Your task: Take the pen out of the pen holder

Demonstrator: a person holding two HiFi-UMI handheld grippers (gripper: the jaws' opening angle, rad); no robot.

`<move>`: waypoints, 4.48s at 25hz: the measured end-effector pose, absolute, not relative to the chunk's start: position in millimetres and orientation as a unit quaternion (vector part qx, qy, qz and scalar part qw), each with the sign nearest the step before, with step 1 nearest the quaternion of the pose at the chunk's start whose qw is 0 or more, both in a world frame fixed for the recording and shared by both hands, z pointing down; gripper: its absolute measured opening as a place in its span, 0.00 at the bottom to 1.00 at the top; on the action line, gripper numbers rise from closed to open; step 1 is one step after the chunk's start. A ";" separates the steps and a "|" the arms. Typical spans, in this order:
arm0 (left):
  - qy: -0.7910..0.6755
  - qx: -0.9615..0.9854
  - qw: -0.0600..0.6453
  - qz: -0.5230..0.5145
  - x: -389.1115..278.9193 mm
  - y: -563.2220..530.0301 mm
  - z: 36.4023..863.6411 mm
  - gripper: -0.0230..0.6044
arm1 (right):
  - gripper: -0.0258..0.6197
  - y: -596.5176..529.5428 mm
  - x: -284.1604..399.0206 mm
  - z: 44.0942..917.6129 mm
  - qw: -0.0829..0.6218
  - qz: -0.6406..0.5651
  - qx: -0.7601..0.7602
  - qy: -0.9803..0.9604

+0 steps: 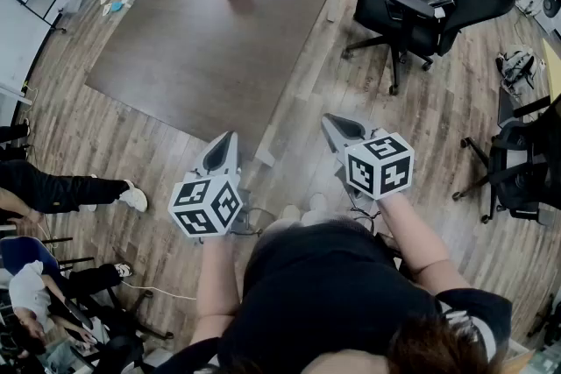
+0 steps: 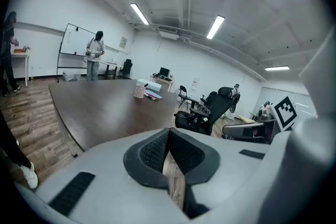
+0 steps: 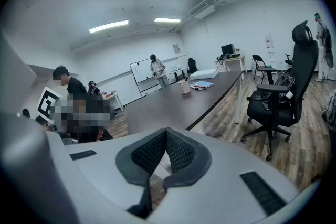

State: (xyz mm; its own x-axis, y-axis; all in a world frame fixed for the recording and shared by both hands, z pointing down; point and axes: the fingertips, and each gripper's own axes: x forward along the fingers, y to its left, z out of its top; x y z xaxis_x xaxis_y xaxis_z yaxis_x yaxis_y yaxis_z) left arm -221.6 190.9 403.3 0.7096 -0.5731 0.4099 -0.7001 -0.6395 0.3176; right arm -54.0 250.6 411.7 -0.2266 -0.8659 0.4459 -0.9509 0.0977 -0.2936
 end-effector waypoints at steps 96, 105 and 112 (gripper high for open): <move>-0.423 0.884 0.124 0.154 -3.8 -194.4 386.8 0.27 | 0.07 -163.5 88.5 463.5 0.176 0.304 0.429 -0.832; -0.458 0.865 0.100 0.179 22.2 -255.5 395.7 0.27 | 0.07 -210.8 112.3 469.6 0.181 0.313 0.391 -0.846; -0.472 0.849 0.051 0.230 45.0 -295.9 413.9 0.27 | 0.07 -234.9 131.5 480.5 0.189 0.326 0.372 -0.849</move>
State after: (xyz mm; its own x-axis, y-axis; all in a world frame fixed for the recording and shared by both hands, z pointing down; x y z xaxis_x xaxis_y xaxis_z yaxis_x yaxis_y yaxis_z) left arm 45.0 -295.9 413.9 0.4482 -0.7782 0.4399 -0.8256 -0.5490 -0.1300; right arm 131.5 -234.9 480.5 -0.6527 -0.5077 0.5624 -0.7536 0.5112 -0.4132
